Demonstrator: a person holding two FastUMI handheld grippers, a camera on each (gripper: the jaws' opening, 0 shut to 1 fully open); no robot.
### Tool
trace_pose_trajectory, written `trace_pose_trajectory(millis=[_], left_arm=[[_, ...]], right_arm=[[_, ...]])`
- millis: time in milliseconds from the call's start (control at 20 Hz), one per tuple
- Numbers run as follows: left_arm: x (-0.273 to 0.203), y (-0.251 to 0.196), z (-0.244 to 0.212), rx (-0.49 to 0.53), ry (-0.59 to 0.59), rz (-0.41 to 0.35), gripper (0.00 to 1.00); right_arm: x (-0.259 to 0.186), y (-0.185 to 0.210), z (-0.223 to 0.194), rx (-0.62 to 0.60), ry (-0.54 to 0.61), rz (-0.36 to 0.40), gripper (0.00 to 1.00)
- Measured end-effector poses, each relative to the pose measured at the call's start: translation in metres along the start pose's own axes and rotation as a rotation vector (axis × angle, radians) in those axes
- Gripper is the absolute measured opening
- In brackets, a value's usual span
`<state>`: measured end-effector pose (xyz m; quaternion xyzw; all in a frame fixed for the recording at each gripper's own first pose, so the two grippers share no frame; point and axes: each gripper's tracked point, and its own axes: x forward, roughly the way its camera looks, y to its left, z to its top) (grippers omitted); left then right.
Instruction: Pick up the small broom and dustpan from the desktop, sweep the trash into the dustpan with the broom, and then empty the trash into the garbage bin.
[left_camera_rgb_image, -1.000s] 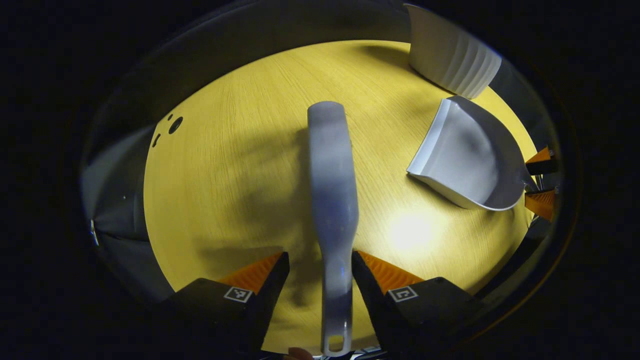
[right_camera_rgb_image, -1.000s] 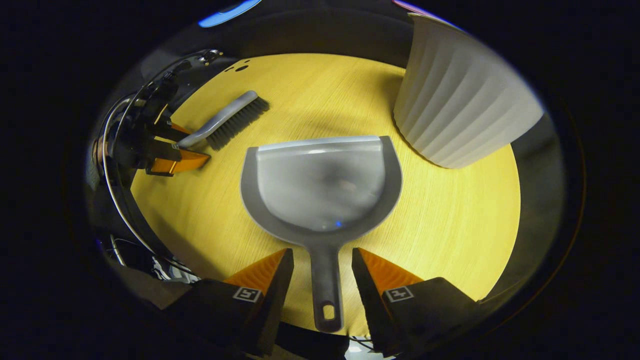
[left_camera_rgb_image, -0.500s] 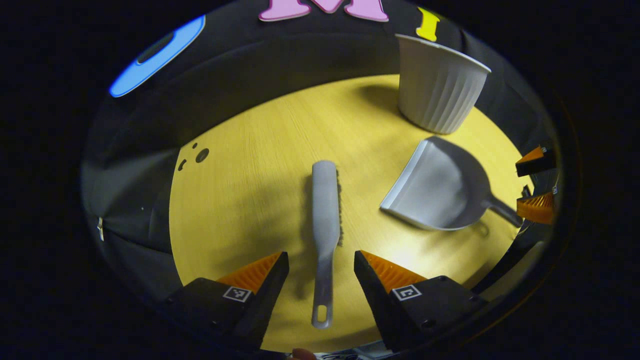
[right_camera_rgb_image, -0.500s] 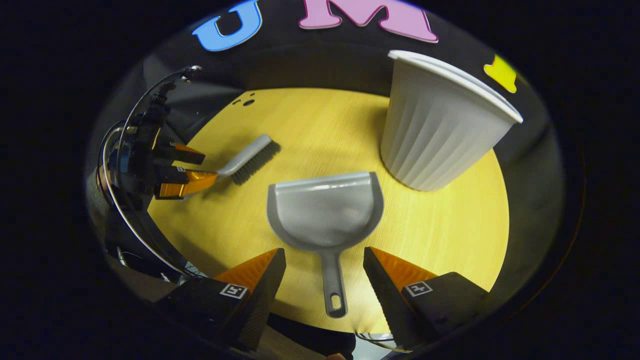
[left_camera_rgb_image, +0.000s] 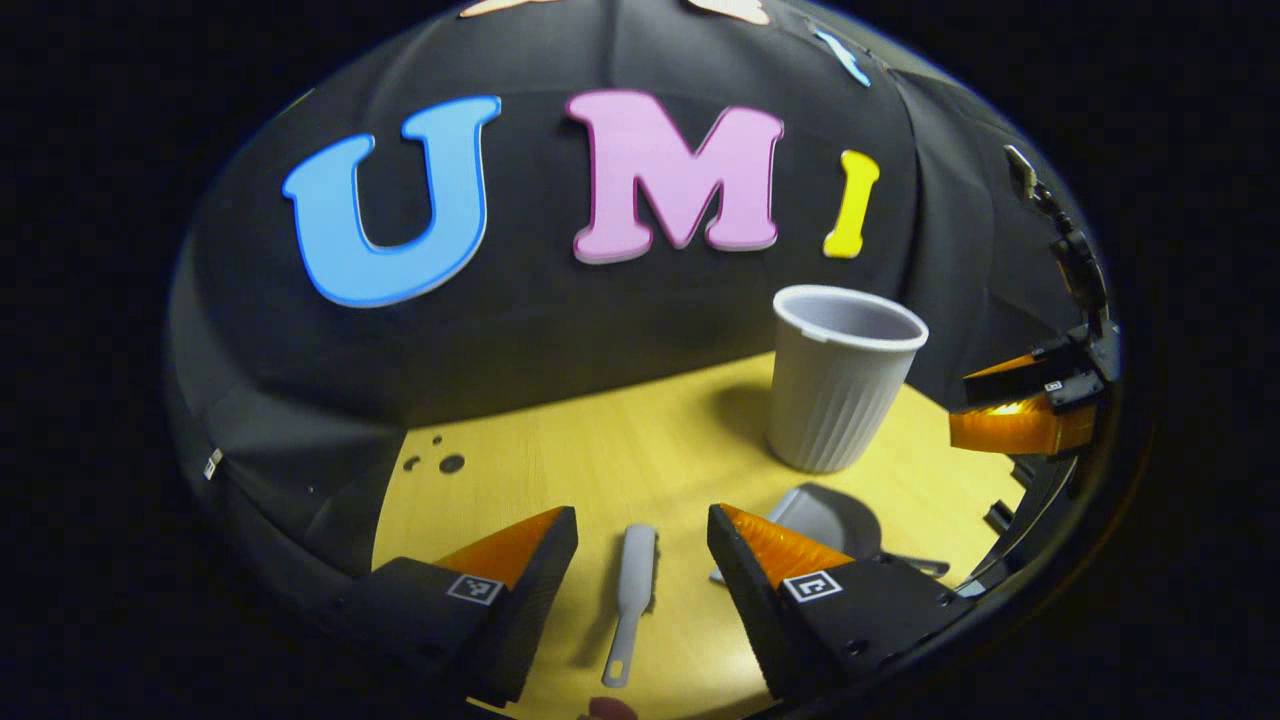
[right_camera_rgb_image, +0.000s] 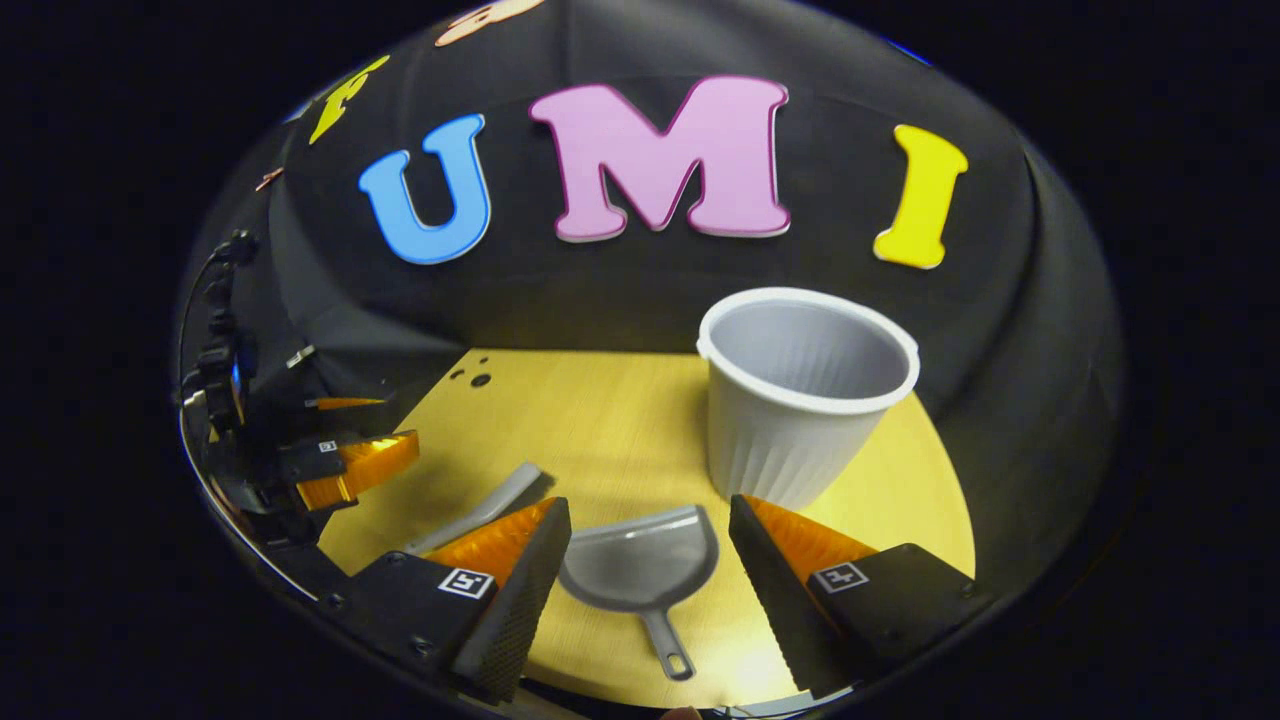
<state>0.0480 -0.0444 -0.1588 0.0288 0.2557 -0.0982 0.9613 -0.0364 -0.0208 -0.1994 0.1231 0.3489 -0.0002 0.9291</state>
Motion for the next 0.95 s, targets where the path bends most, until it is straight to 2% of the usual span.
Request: trace_pose_trajectory(millis=[200,400,600,750,950], left_arm=[[-0.018,-0.017,0.046,-0.090,-0.123,-0.036,0.86],[-0.033,-0.007,0.093,-0.131,-0.254,0.027,0.86],[-0.048,-0.008,0.110,-0.119,-0.300,0.084,0.86],[-0.050,-0.012,0.111,-0.121,-0.289,0.127,0.86],[-0.046,-0.023,0.116,-0.162,-0.274,0.203,0.86]], right_arm=[[-0.034,-0.007,0.065,-0.066,-0.167,-0.076,0.99],[-0.053,-0.001,0.114,-0.092,-0.279,-0.079,0.98],[-0.057,0.000,0.133,-0.135,-0.354,-0.054,0.98],[-0.054,0.002,0.144,-0.125,-0.362,0.010,0.98],[-0.053,-0.012,0.158,-0.182,-0.395,0.063,0.98]])
